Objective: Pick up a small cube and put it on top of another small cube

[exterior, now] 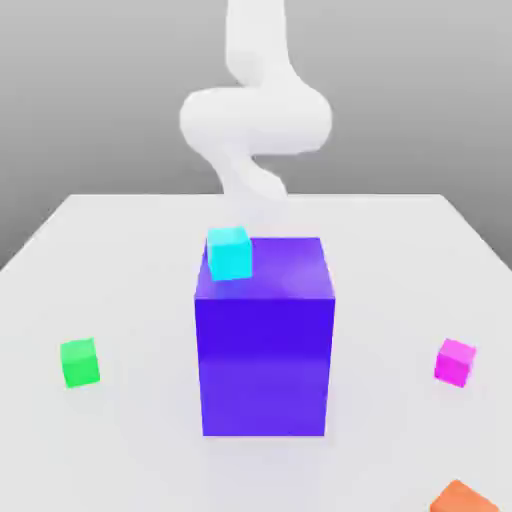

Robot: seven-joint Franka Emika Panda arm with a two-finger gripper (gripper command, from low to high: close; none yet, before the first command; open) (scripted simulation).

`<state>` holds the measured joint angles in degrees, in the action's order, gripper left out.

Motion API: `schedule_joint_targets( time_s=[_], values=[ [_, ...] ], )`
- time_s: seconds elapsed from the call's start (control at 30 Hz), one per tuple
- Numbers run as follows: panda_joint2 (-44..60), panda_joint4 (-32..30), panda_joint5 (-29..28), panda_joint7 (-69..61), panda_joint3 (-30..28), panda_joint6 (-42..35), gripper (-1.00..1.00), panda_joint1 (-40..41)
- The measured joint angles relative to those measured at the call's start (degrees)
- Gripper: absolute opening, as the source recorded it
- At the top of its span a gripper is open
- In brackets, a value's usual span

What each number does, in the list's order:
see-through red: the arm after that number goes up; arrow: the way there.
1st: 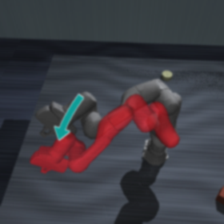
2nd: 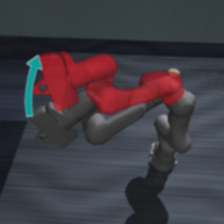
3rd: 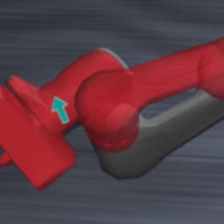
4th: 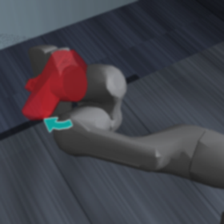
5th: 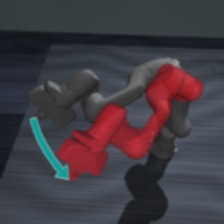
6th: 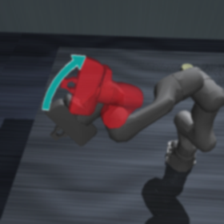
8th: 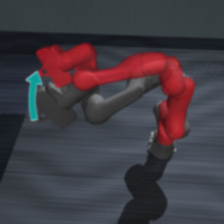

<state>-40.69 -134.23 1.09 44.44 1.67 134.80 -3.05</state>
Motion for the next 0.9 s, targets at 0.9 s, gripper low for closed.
schedule_joint_targets(
  time_s=[0.9],
  values=[
    [57.0,-19.5,-18.2,7.9,9.8,34.6,0.00,-32.4]
  ],
)
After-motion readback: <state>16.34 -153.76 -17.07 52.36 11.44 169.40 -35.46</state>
